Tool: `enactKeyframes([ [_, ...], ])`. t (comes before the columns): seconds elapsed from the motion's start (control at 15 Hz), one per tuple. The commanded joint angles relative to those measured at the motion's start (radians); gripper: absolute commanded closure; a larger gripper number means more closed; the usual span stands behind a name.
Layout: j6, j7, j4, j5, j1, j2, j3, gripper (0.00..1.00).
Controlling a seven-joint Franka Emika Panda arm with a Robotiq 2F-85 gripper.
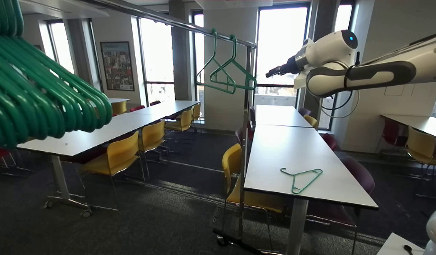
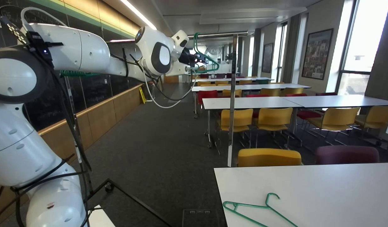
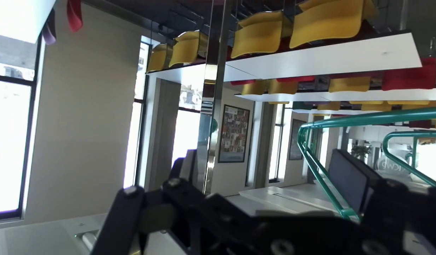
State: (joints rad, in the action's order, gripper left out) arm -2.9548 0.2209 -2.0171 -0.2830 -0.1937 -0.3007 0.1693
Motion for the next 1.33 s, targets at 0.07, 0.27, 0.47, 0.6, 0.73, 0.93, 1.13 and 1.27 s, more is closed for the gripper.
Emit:
enactKeyframes([
  [0.07,-0.023,0.107,0.019,-0.109,-0.09,-0.015,0.081,0.0],
  [0.27,-0.034,0.082,0.01,-0.03,-0.022,-0.031,0.056,0.0],
  [0.47,-0.051,0.075,0.011,0.038,0.024,-0.054,0.037,0.0],
  [0.6,-0.063,0.069,0.012,0.069,0.046,-0.068,0.027,0.0],
  [0.73,-0.066,0.065,0.011,0.088,0.064,-0.079,0.017,0.0],
  [0.93,-0.056,0.058,0.011,0.096,0.082,-0.081,0.008,0.0],
  [1.13,-0.048,0.054,0.009,0.089,0.094,-0.068,0.003,0.0],
  [1.27,-0.046,0.054,0.005,0.084,0.093,-0.058,0.005,0.0],
])
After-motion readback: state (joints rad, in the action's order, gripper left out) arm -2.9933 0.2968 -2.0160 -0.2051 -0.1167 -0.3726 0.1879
